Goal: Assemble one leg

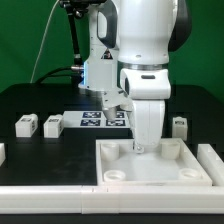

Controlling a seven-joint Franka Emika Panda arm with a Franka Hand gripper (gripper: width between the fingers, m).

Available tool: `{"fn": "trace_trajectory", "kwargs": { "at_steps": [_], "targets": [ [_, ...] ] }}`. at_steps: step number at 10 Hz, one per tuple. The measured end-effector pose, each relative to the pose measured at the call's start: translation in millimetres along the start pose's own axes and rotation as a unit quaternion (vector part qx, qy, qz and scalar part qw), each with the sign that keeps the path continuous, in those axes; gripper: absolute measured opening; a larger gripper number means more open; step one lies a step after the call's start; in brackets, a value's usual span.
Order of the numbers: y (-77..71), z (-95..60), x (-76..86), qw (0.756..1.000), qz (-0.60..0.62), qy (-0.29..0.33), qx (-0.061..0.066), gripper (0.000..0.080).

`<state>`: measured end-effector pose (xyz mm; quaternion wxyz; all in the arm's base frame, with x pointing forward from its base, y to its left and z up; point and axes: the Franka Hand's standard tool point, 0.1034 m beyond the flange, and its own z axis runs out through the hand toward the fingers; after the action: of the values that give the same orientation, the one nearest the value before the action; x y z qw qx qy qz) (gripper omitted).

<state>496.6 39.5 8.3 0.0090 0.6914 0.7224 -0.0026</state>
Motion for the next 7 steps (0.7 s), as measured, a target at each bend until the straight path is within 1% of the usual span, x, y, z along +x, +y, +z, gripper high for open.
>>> {"fn": "trace_trajectory", "kwargs": {
  "at_steps": [5, 6, 7],
  "targets": [
    [-0.4, 0.1, 0.0, 1.0, 0.008, 0.0, 0.0, 0.0057],
    [-0.8, -0.1, 12.1, 0.999, 0.032, 0.003, 0.0, 0.0057],
    [1.3, -0.2, 21.5, 1.0, 0.027, 0.004, 0.0, 0.0057]
  ]
}}
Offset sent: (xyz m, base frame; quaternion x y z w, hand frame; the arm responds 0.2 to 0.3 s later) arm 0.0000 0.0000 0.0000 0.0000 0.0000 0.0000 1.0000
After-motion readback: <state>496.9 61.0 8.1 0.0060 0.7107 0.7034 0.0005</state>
